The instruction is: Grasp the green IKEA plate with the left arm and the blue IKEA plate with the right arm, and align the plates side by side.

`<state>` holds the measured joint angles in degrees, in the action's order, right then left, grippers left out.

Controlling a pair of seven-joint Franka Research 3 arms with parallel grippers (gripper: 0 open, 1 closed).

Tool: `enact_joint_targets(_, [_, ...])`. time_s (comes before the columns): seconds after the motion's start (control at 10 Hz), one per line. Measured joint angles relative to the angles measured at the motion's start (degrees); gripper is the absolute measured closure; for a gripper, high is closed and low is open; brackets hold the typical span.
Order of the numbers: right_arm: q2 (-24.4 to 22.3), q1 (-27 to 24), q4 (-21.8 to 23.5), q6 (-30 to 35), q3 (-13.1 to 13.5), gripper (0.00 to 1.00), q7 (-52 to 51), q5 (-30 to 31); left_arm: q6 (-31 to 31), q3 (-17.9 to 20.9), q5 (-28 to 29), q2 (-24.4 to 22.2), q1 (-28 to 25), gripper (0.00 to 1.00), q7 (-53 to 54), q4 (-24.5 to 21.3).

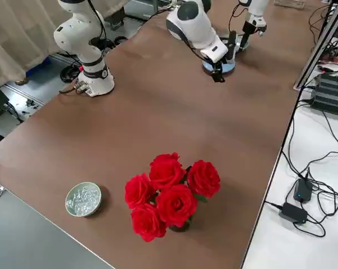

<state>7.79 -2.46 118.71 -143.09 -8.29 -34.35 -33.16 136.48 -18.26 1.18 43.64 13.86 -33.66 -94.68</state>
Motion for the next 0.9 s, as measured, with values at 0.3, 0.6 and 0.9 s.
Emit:
enact_joint_targets(0.3, [-4.07,-4.46,-7.38,19.72,2.79,0.0,1.1,18.76,-1.67,0.01,0.0,0.0,0.63,0.0,-0.58,0.01])
enact_joint_targets(0.6, [-4.54,-5.23,-18.88,38.31,3.87,0.0,13.06,27.85,-3.06,0.0,0.02,-0.02,0.84,0.0,-1.25,0.04])
enact_joint_targets(0.9, [-4.59,-5.7,-28.95,51.31,4.15,0.0,26.9,29.13,-9.13,-0.2,0.04,-1.29,1.08,0.0,-1.42,0.17])
